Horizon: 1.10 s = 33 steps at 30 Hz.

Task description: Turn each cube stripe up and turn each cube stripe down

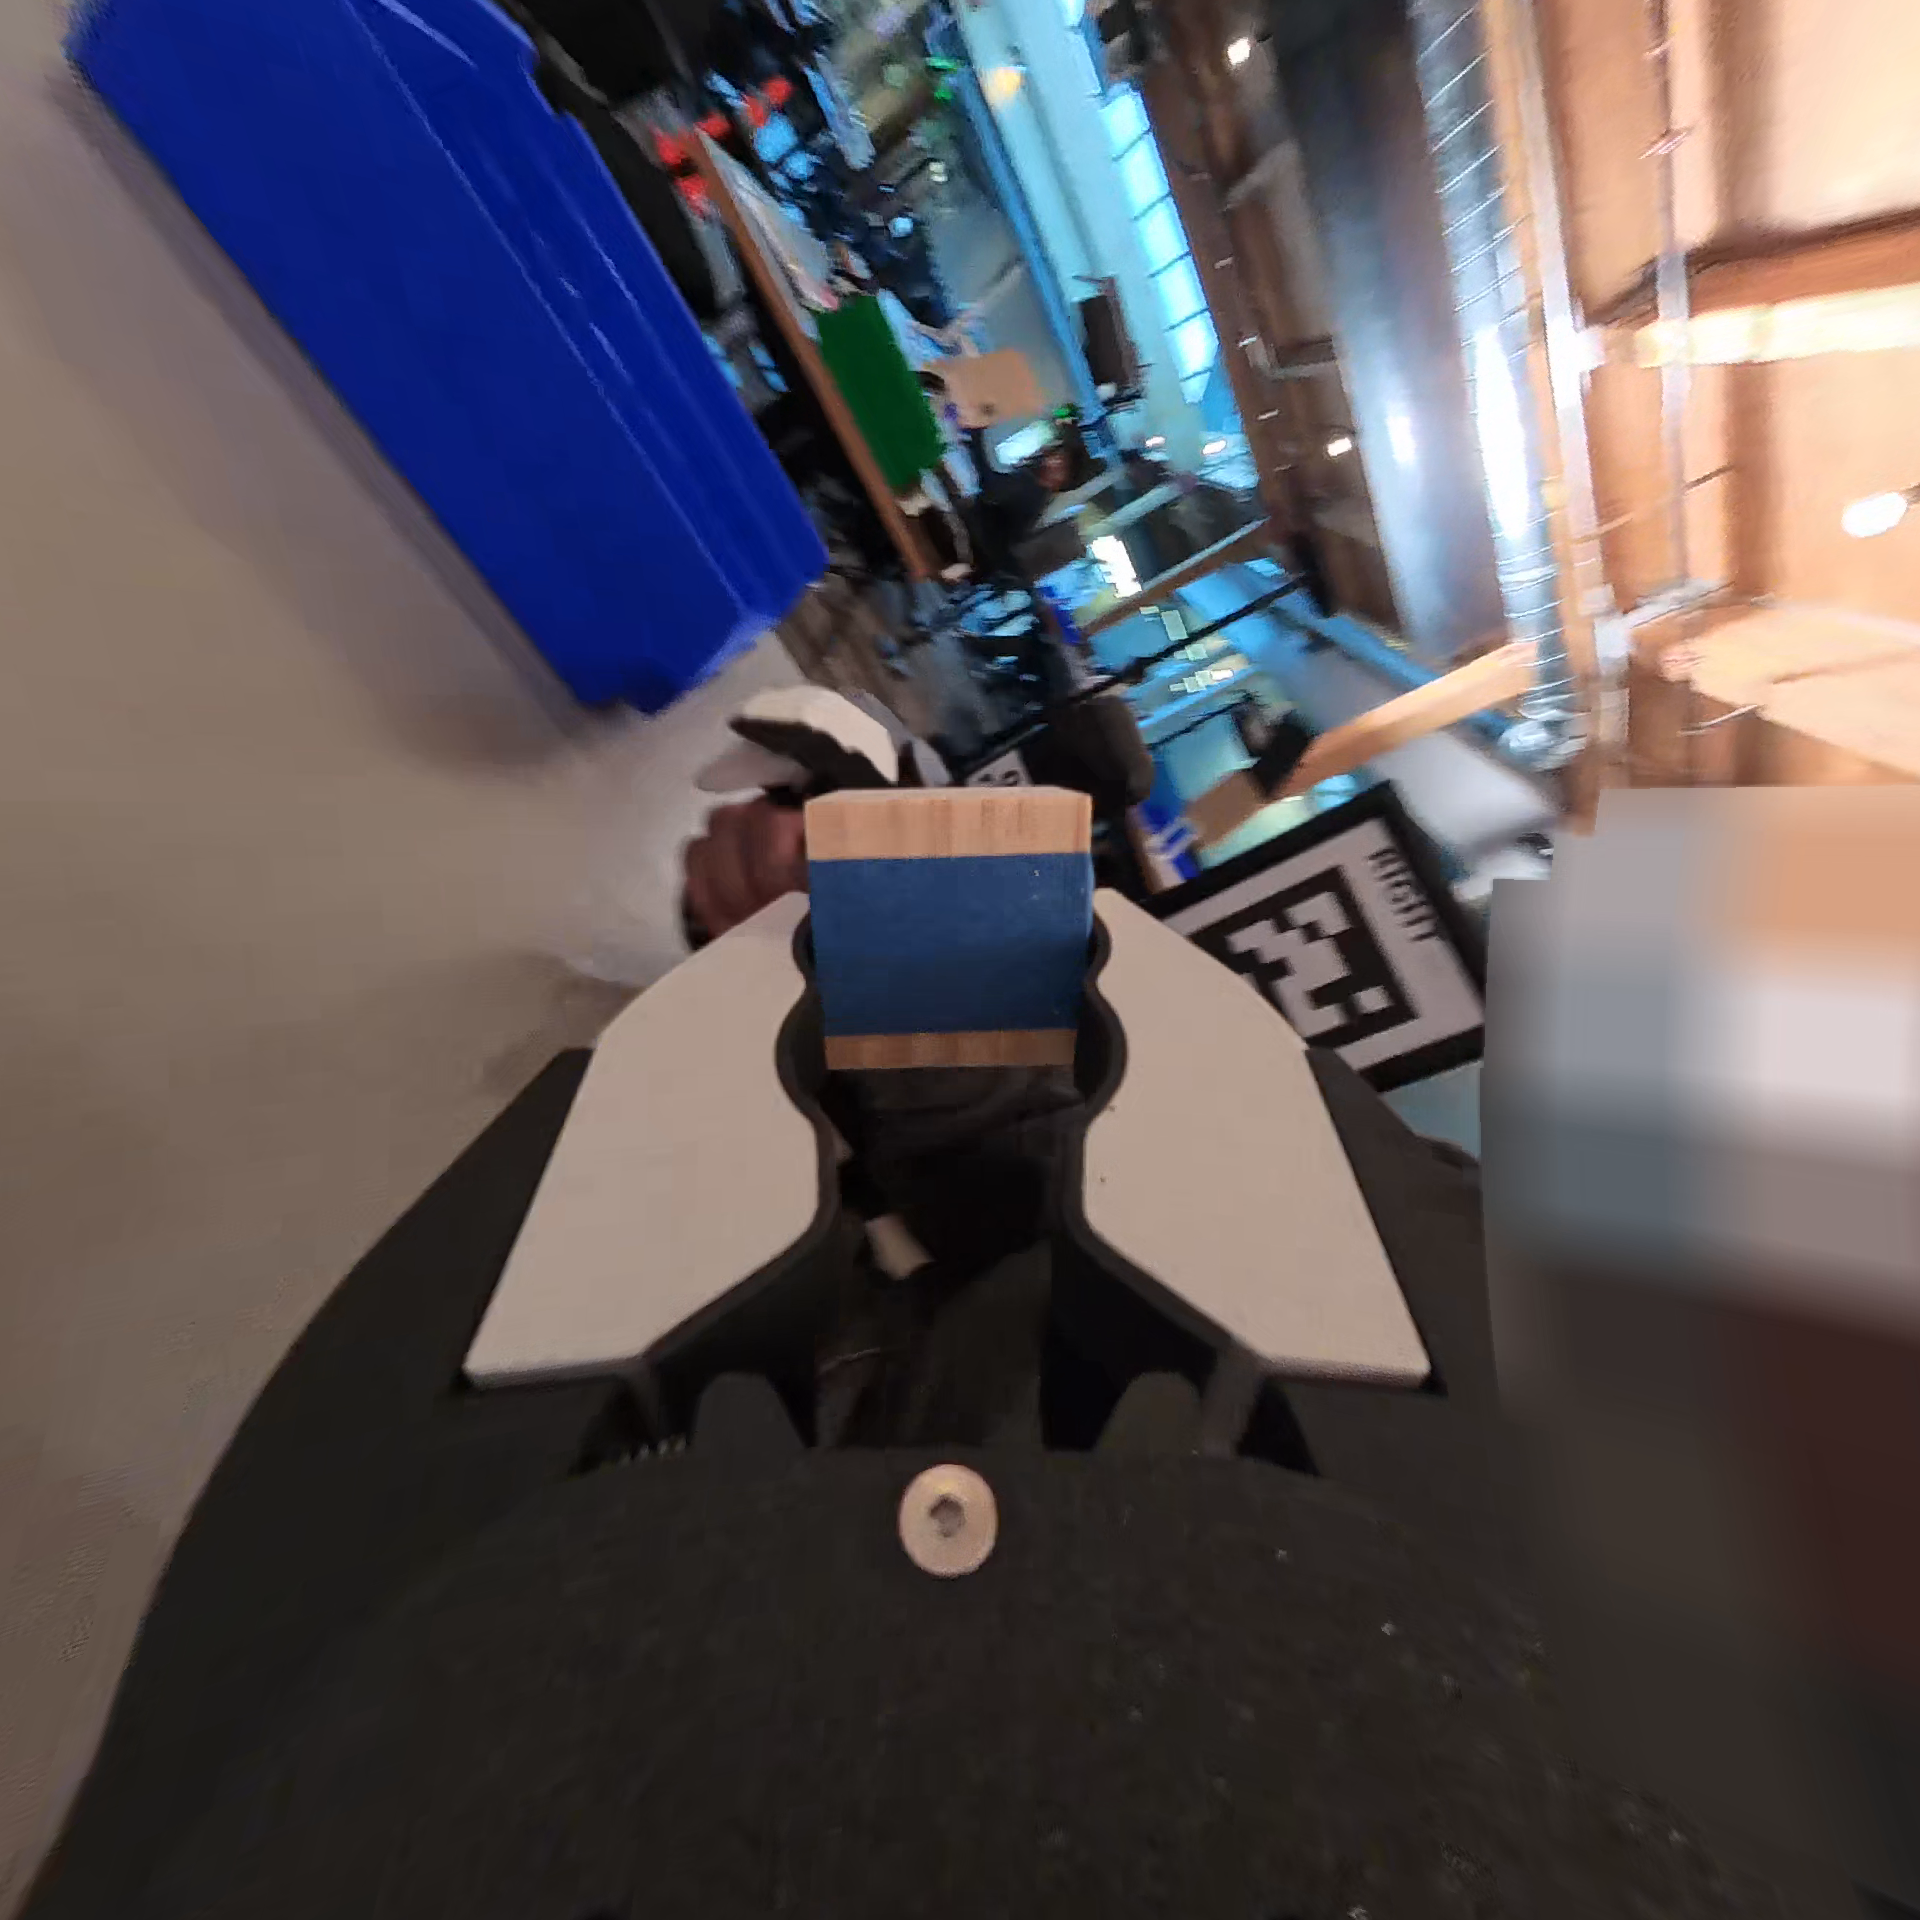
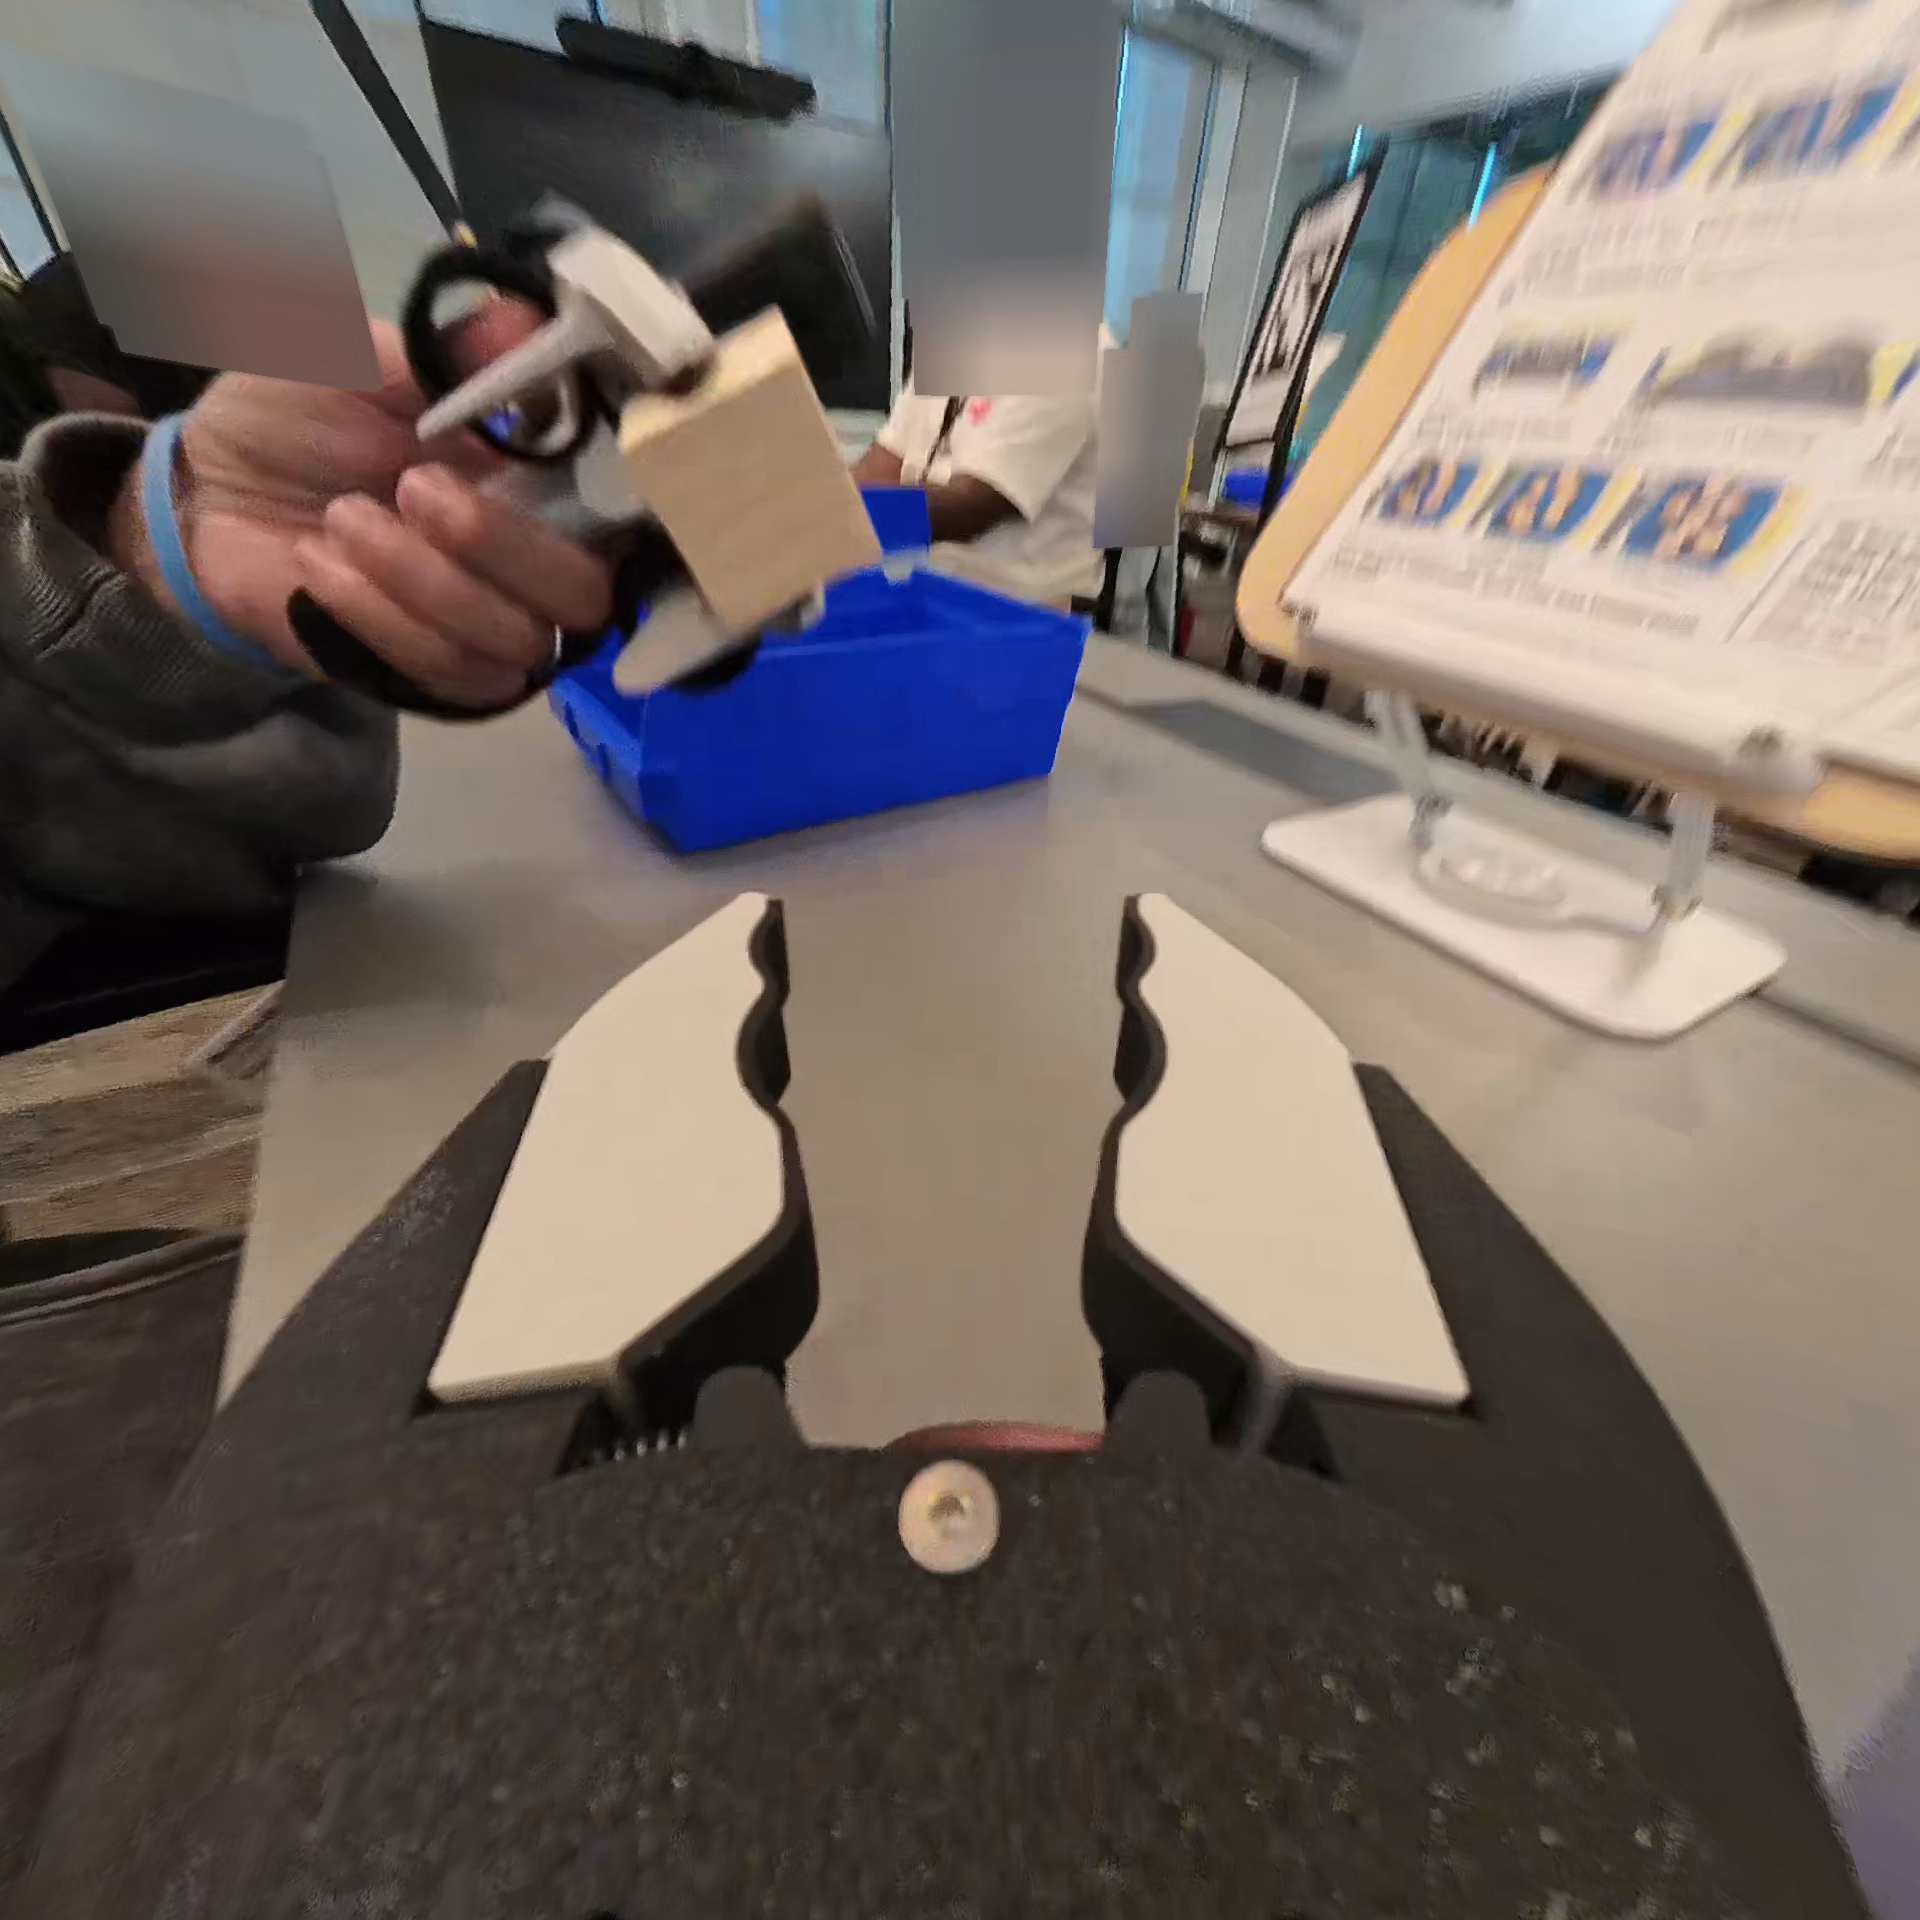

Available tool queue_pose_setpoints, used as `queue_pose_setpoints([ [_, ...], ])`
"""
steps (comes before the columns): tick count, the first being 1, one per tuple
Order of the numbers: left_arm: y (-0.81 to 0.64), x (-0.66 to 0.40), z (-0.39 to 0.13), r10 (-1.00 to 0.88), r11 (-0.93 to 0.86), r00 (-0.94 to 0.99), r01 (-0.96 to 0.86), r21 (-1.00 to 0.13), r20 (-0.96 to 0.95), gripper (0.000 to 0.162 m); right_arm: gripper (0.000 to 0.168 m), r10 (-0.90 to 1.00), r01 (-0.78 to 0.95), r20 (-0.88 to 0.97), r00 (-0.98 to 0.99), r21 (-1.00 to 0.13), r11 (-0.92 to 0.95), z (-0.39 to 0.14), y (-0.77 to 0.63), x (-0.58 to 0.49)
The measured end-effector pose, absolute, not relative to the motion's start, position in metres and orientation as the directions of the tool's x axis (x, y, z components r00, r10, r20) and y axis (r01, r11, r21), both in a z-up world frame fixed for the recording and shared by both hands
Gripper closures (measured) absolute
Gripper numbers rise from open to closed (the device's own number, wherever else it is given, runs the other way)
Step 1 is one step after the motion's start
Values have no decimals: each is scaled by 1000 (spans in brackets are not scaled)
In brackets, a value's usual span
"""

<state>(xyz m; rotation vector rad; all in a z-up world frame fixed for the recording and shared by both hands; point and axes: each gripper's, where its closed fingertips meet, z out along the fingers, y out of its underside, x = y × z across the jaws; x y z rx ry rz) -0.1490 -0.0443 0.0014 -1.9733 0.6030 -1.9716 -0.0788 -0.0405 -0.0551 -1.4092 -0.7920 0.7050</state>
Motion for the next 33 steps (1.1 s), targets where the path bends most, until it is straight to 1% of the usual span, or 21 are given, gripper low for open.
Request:
queue_pose_setpoints([
  [2,-49,-134,-8,-375,-918,-85,-101,-383,923,118,108,819,26,133,558,-989,143,-45,-41,-88],
  [4,-46,-125,-20,-275,-954,-108,-92,-285,955,118,103,834,33,180,521,-981,191,-40,-43,-103],
  [6,-36,-120,-30,-206,-974,-119,-72,-215,971,118,102,829,57,219,515,-973,222,-38,-39,-114],
  [11,-19,-122,-43,-132,-990,-128,-36,-138,983,118,94,823,84,219,525,-975,206,-45,-20,-131],
  [16,-23,-120,-50,-102,-992,-131,-60,-110,986,118,87,832,68,191,521,-981,183,-52,-12,-136],
  [17,-25,-118,-52,-99,-991,-127,-73,-109,987,118,88,838,78,188,513,-982,173,-55,-12,-138],
  [19,-30,-114,-56,-94,-990,-118,-95,-106,989,118,123,847,116,200,493,-980,164,-61,-16,-139],
  [20,-32,-114,-56,-88,-989,-127,-104,-102,988,118,123,854,126,211,475,-977,171,-62,-17,-138],
  [23,-38,-111,-58,-125,-981,-116,-136,-141,985,117,123,892,124,168,420,-984,126,-64,-19,-136],
  [25,-41,-109,-56,-137,-976,-123,-151,-155,983,116,123,895,109,138,425,-989,101,-63,-20,-134],
  [26,-43,-109,-55,-153,-972,-126,-162,-173,980,113,123,889,106,143,436,-989,107,-61,-20,-132],
  [27,-44,-109,-55,-181,-966,-112,-164,-198,977,102,123,882,112,153,445,-987,115,-59,-21,-130],
  [28,-43,-111,-55,-223,-960,-95,-153,-236,970,98,123,874,118,159,460,-986,117,-57,-21,-127],
  [30,-40,-119,-56,-345,-931,-46,-114,-348,938,91,123,853,124,164,496,-985,118,-51,-21,-119],
  [33,-41,-137,-52,-576,-818,61,-64,-572,815,84,123,819,122,144,555,-988,91,-43,-21,-101],
])
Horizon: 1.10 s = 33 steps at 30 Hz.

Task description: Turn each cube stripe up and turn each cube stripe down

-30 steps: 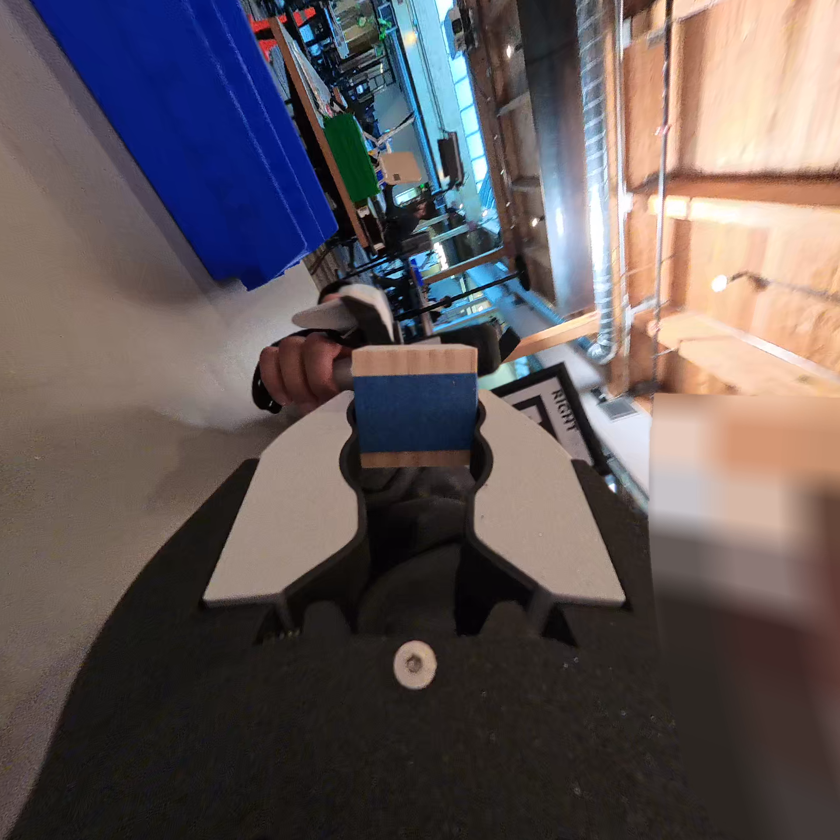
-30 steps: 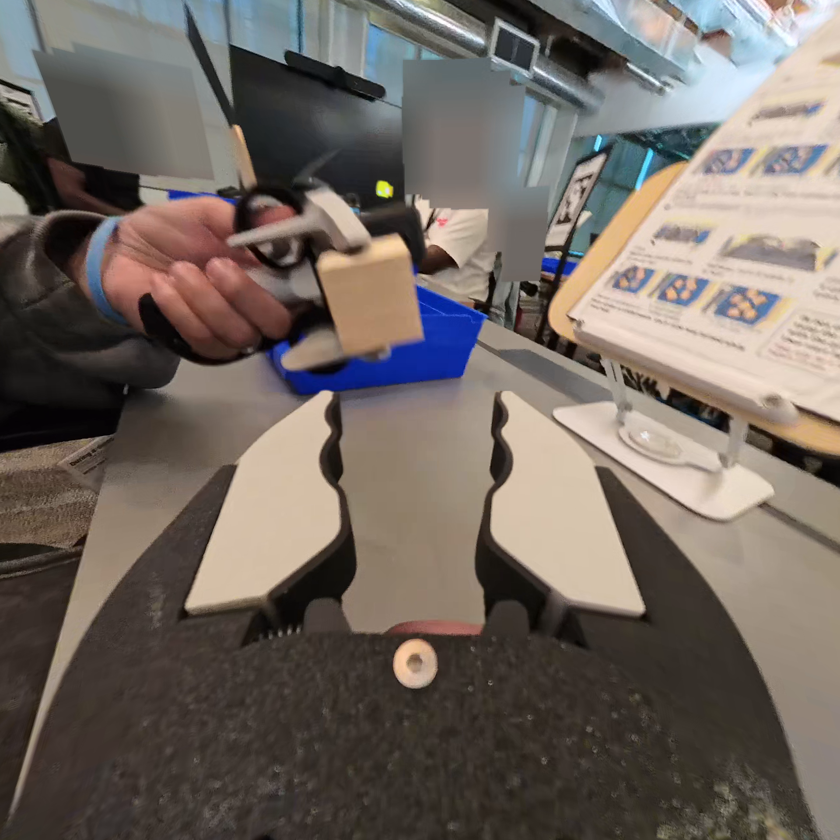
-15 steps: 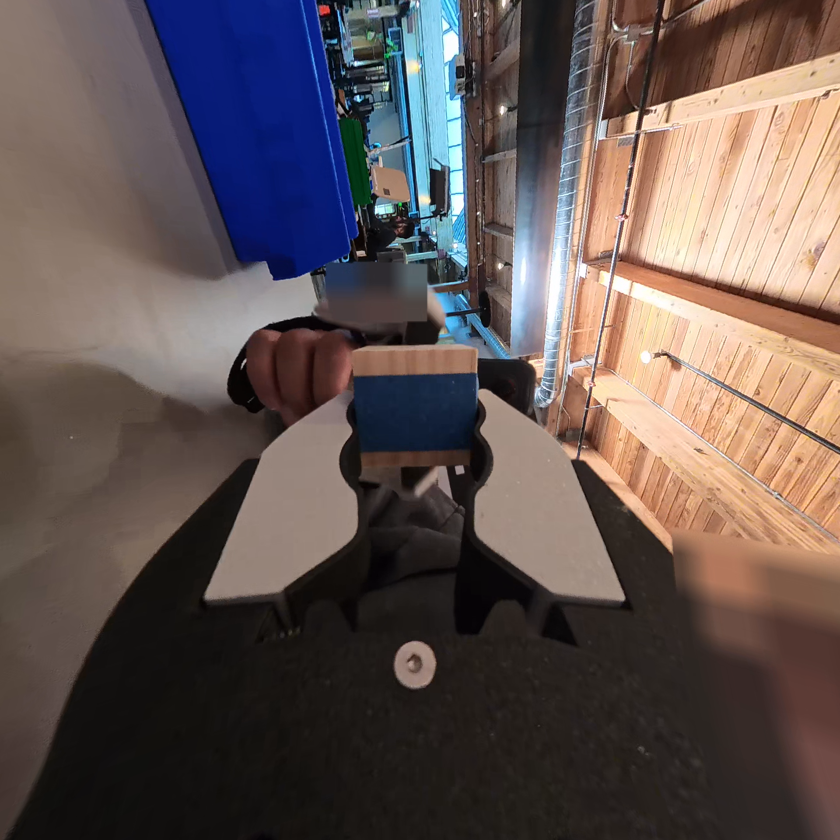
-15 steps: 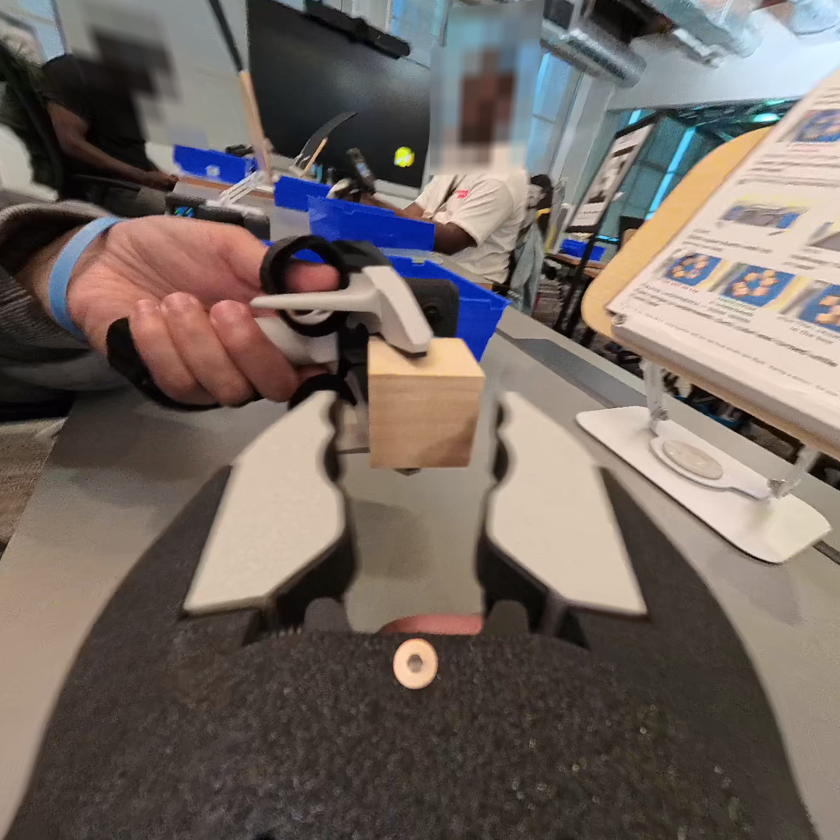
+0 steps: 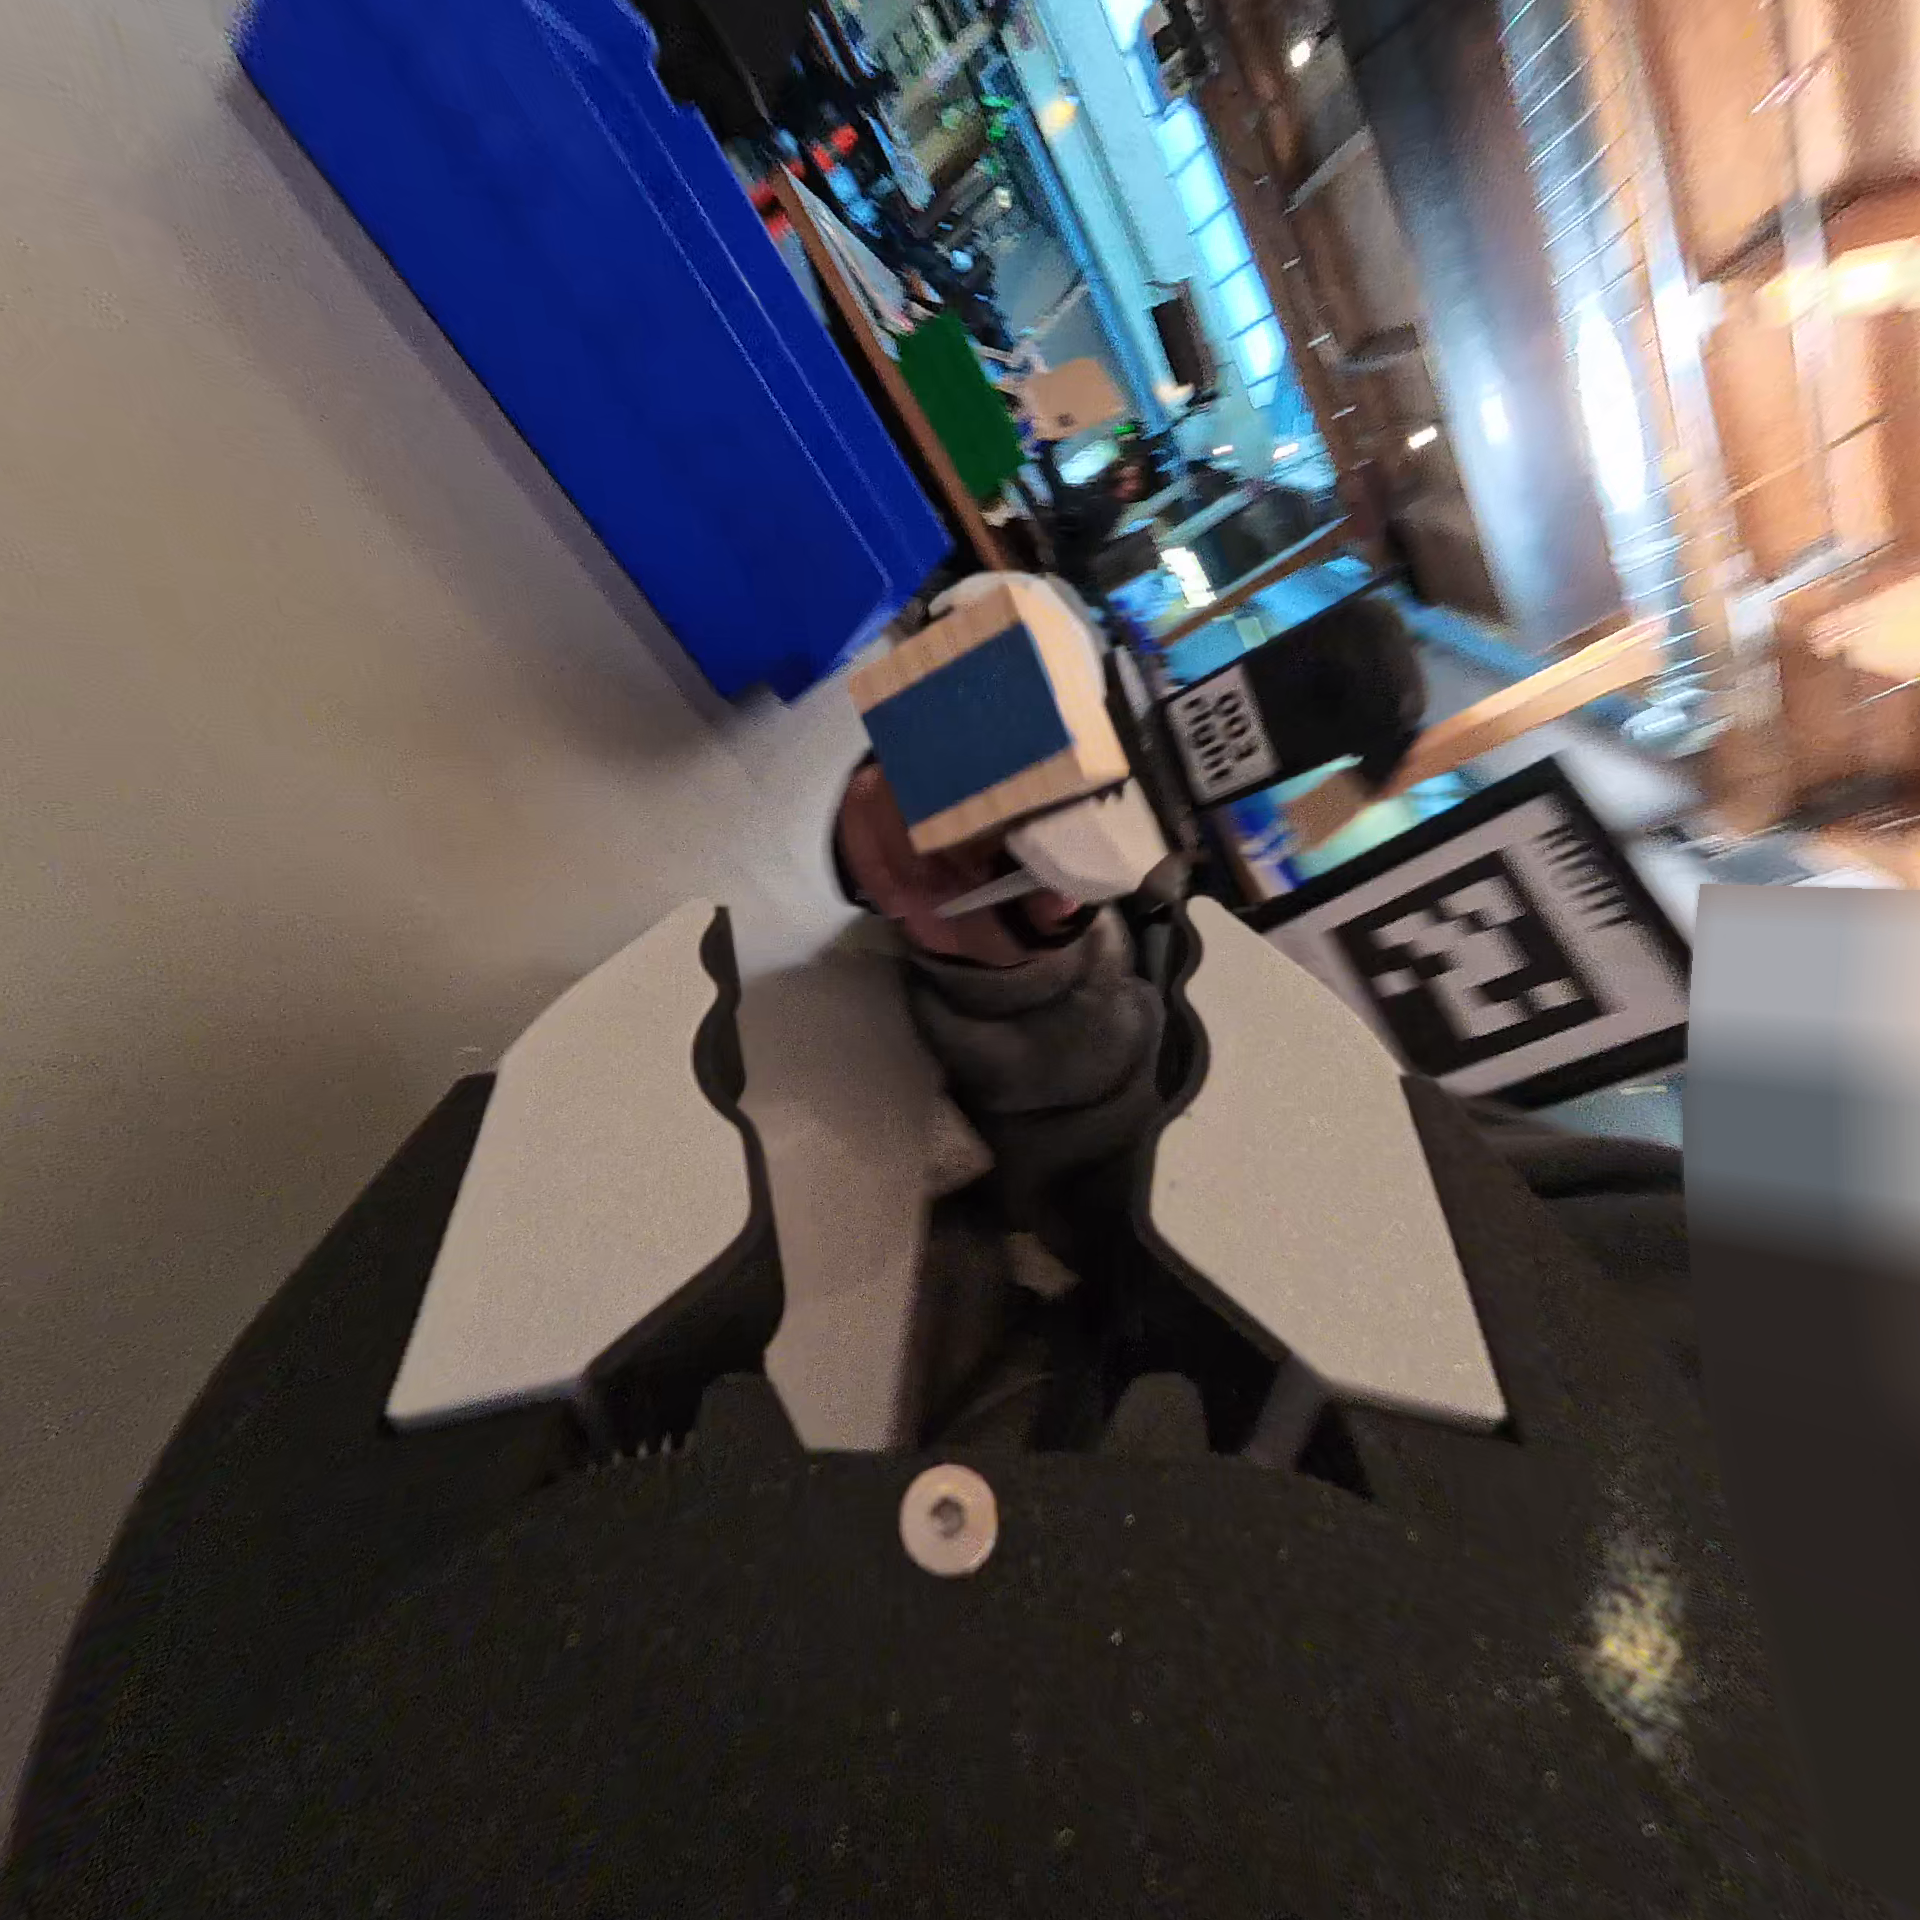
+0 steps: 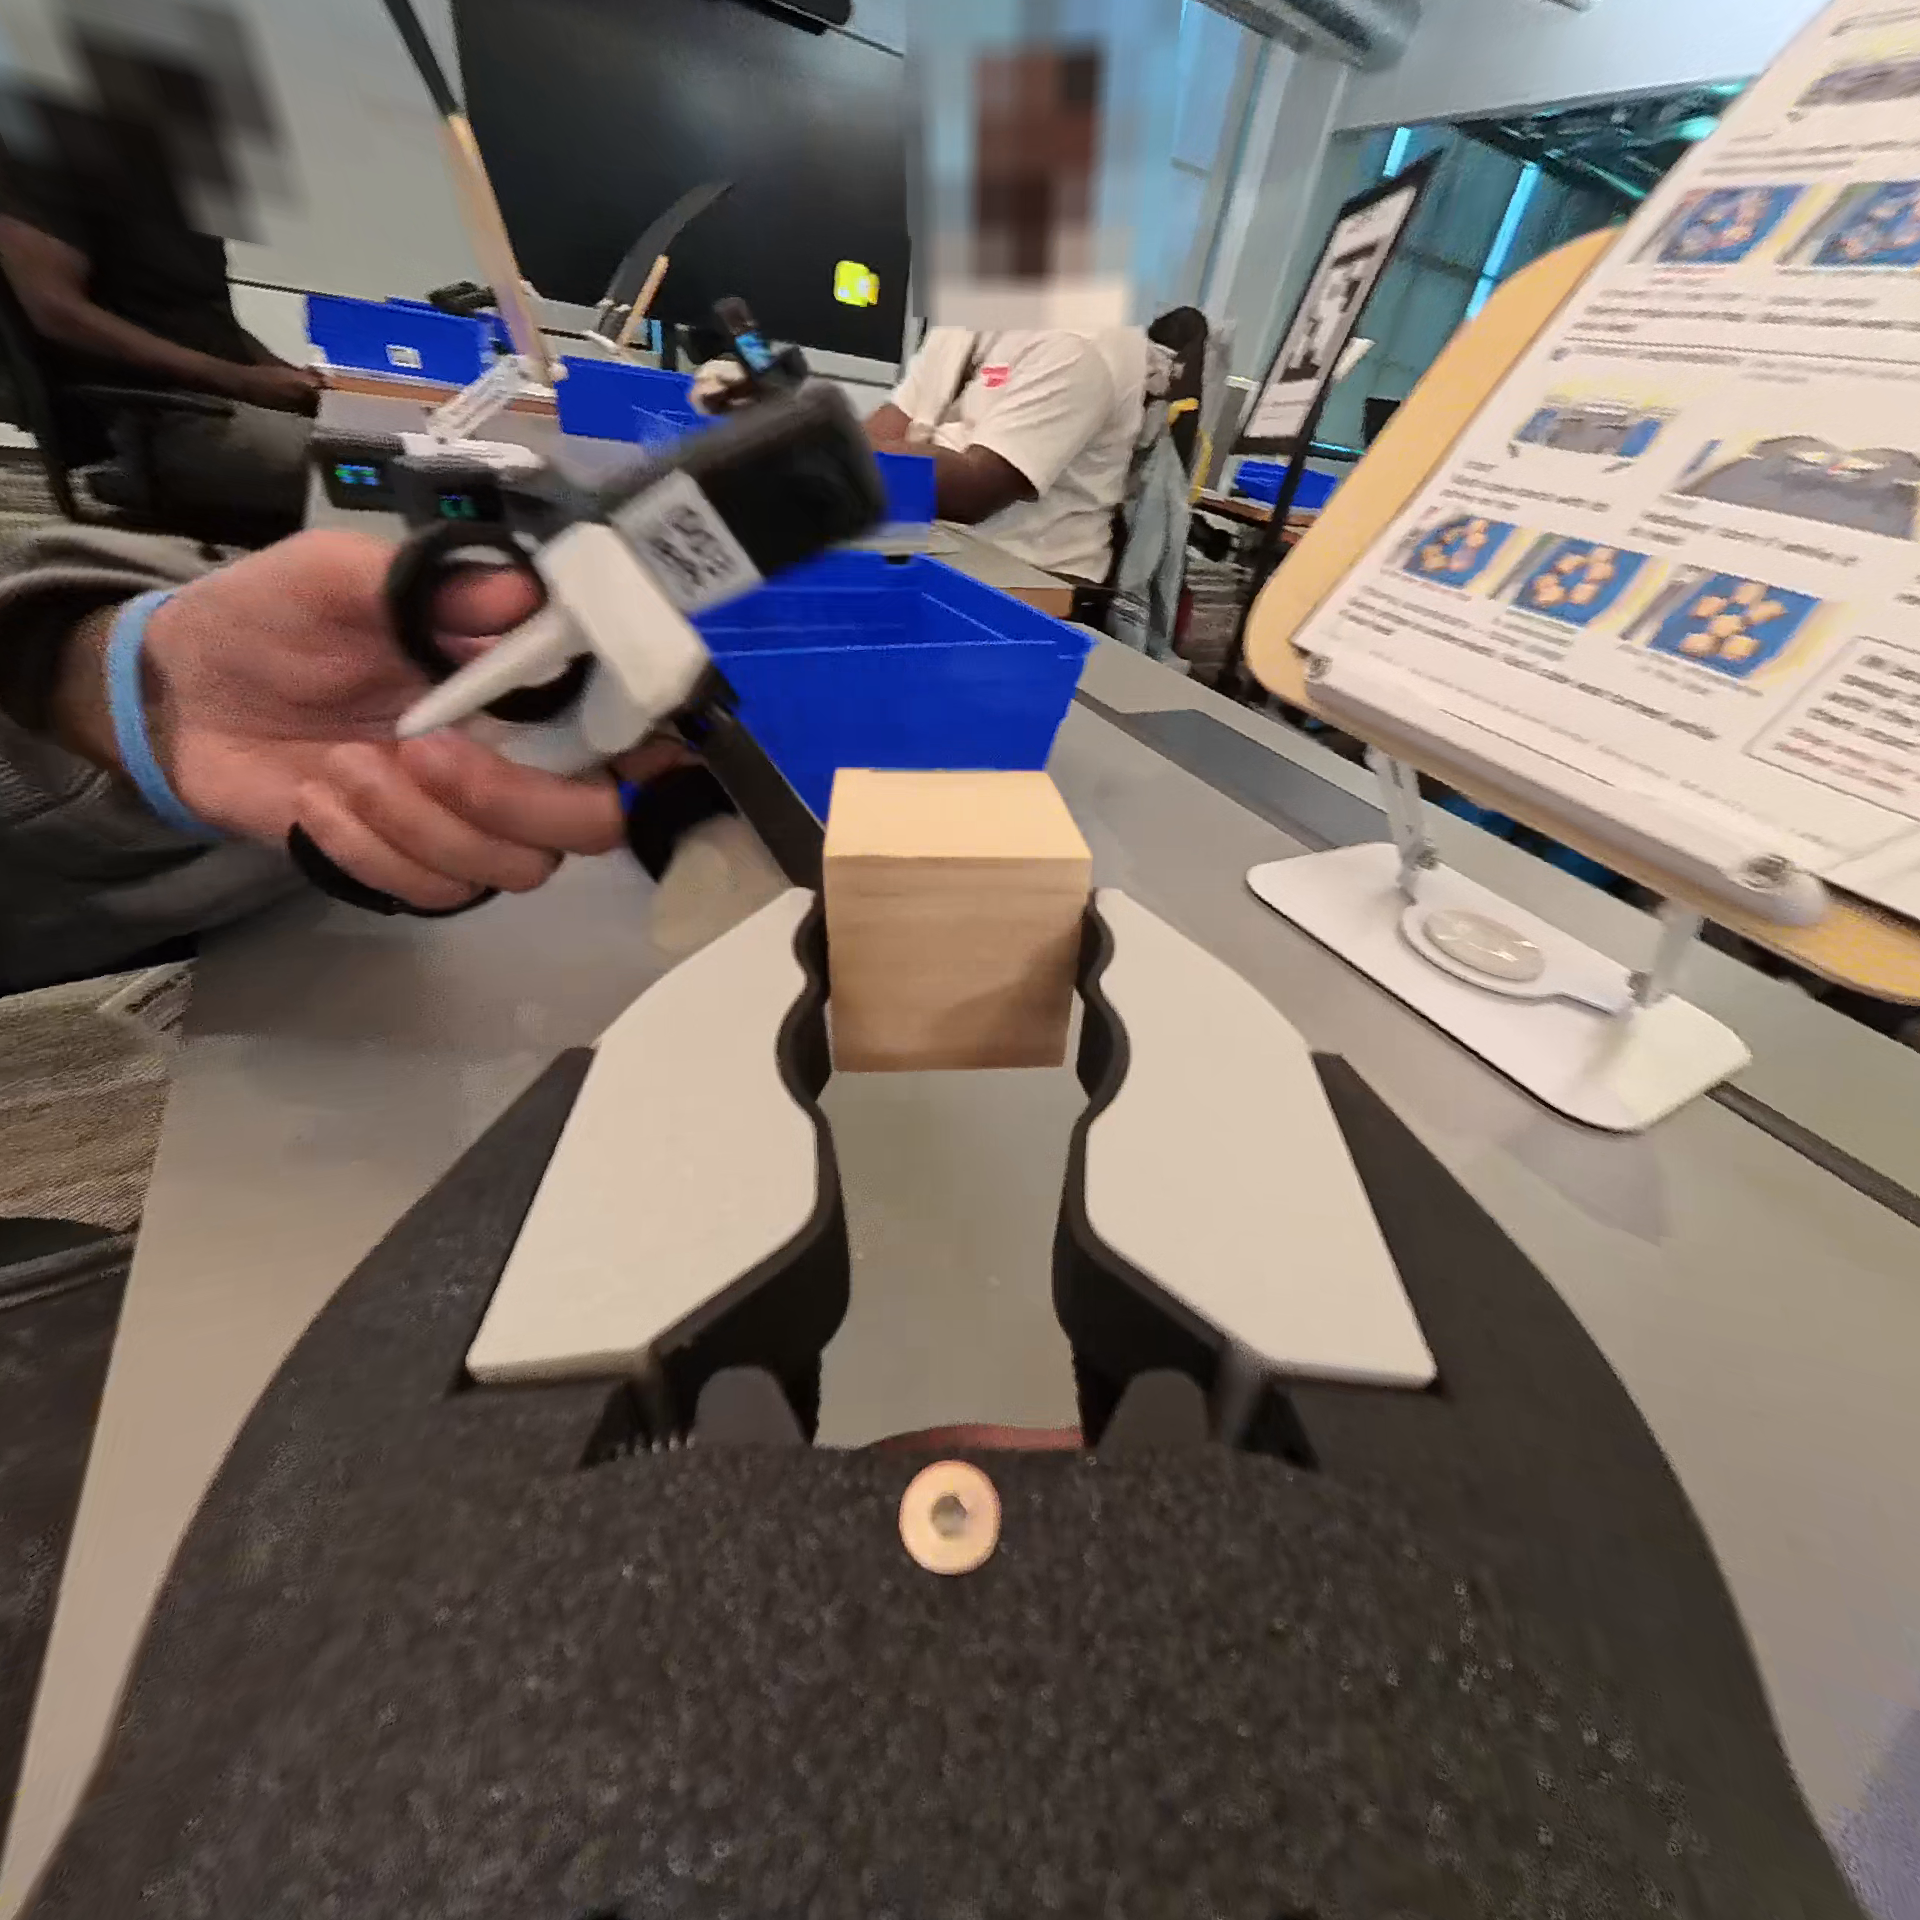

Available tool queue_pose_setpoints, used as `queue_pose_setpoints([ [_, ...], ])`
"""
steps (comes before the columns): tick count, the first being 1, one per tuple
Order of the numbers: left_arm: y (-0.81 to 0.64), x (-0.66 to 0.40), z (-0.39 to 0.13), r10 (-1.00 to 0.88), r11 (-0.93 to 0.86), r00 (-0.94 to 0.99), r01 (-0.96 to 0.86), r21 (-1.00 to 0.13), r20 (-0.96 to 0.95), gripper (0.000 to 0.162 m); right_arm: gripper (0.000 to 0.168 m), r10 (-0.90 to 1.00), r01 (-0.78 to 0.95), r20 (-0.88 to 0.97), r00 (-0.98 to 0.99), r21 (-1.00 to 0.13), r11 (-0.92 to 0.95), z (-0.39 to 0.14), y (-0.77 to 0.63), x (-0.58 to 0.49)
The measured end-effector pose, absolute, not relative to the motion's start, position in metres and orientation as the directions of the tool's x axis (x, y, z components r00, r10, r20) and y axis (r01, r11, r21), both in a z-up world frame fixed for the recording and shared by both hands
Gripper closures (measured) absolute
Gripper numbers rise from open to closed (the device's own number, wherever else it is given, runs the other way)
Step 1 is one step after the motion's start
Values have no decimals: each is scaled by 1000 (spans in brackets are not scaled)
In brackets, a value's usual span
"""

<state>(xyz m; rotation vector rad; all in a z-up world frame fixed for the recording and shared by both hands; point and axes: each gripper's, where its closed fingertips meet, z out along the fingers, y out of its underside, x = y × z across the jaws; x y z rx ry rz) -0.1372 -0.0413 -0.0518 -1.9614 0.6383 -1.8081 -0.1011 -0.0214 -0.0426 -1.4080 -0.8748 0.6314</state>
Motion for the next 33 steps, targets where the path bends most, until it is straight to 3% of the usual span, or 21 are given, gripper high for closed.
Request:
queue_pose_setpoints([
  [2,-37,-151,-54,-753,-642,238,-60,-765,613,82,123,786,123,136,603,-989,76,-38,-20,-88],
  [4,-27,-169,-62,-838,-385,468,-138,-913,282,84,123,757,120,113,644,-992,46,-36,-18,-76],
  [6,-15,-190,-72,-762,-215,648,-279,-936,-18,91,123,731,108,88,676,-994,19,-34,-16,-65],
  [8,-19,-191,-77,-734,-146,663,-368,-918,-149,97,123,697,98,51,716,-995,-27,-33,-10,-54],
  [14,-32,-177,-86,-782,-153,606,-414,-897,-147,97,123,465,124,56,884,-985,-117,5,20,23],
  [20,-28,-179,-91,-751,-99,610,-482,-870,-252,98,123,176,28,-59,983,-888,-459,-1,99,134],
  [26,-28,-184,-90,-740,-108,621,-488,-866,-258,98,123,-28,-49,-49,998,-523,-851,-93,147,206],
  [30,-27,-187,-94,-761,-169,624,-456,-874,-178,98,123,-90,-81,12,996,-329,-941,-130,130,238],
  [33,-25,-188,-101,-769,-208,624,-452,-867,-141,98,123,-115,-101,40,993,-254,-962,-151,120,253],
])
